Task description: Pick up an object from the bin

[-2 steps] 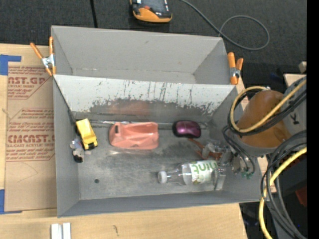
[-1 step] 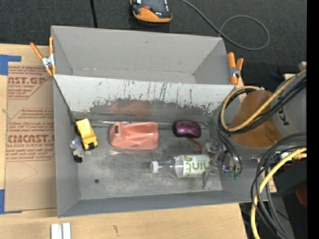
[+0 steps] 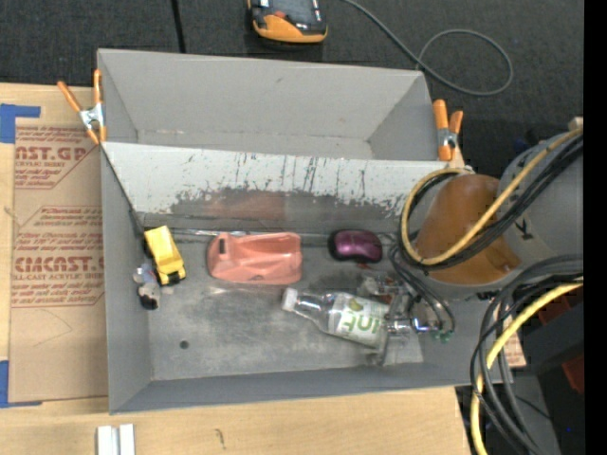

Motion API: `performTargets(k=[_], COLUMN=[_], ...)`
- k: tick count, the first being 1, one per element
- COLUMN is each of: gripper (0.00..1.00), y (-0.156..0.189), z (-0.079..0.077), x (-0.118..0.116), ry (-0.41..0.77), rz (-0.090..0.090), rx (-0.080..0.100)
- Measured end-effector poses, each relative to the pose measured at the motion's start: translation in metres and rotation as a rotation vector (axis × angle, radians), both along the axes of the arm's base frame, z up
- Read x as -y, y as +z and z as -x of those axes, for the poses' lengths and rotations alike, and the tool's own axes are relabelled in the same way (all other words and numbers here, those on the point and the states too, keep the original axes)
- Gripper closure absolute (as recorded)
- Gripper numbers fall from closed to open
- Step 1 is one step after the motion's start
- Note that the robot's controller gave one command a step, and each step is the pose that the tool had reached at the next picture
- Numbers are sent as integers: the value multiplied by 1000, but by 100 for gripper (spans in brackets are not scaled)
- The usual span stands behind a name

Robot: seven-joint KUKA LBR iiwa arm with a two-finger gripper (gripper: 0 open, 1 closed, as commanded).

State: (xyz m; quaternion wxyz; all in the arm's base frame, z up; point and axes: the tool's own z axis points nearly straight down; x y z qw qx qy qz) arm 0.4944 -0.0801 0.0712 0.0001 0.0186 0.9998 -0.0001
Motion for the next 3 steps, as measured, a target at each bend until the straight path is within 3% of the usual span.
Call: performTargets(k=[1,2,3], gripper=[100,100,100], y=[-2,-2,46], z=[-14,-14,-10], x=[-21,-21,8], ry=[92,92,102], rz=[-1,0,-2], rx=[0,0,-8])
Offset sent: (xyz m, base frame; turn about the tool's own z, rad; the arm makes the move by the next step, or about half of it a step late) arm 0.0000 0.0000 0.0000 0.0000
